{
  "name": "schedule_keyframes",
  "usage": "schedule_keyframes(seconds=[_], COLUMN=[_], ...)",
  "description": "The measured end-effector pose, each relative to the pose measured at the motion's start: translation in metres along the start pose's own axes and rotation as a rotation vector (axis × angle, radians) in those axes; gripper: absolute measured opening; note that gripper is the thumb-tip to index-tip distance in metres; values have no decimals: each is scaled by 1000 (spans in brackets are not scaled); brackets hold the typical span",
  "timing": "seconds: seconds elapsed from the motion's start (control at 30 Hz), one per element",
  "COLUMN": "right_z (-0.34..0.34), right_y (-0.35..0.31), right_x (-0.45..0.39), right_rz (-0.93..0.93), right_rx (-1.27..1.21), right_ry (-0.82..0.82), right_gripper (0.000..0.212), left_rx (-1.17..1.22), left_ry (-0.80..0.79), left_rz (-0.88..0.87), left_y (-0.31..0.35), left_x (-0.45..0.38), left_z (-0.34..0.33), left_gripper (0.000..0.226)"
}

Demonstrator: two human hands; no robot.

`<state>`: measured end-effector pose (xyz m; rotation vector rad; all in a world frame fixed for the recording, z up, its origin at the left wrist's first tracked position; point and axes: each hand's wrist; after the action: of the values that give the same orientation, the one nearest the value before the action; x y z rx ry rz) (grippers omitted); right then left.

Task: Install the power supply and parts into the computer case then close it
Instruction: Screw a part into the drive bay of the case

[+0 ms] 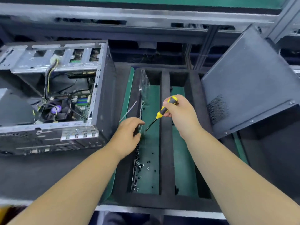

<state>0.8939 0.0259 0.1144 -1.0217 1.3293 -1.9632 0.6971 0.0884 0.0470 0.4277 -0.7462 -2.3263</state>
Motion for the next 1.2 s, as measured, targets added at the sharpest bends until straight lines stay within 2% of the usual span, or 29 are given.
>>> schedule_keyframes(seconds=[0.07,0.27,0.4,0.83,1.0,1.2], right_z=[-9,-40,-50,-54,-52,-46], right_y=[17,60,83,88,88,88], right_x=[3,10,10,5,5,10], right_rz=[13,130,248,365,363,225], right_rx=[70,285,372,553,519,223], right_ry=[-17,-138,-93,-123,-115,-6], right_gripper=[14,8,11,14,13,9], left_rx=[-85,-134,-149,-187,-197,-182], left_ry=[-16,138,137,150,150,177], left_rz=[9,37,78,94,93,85], left_y=[-8,-13,-14,-7,-7,-7], left_x=[11,15,16,16,15,16], left_z=[-14,-27,-28,-27,-27,-28], left_gripper=[48,59,66,56,53,54])
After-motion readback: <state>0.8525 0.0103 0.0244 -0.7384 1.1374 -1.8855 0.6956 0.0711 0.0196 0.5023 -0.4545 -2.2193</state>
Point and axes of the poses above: each hand's wrist, its own x-axis away from the middle knuckle, its own z-axis out of the back of the hand, y = z × x, and after that the axes turned 8 degrees about -z, right-handed
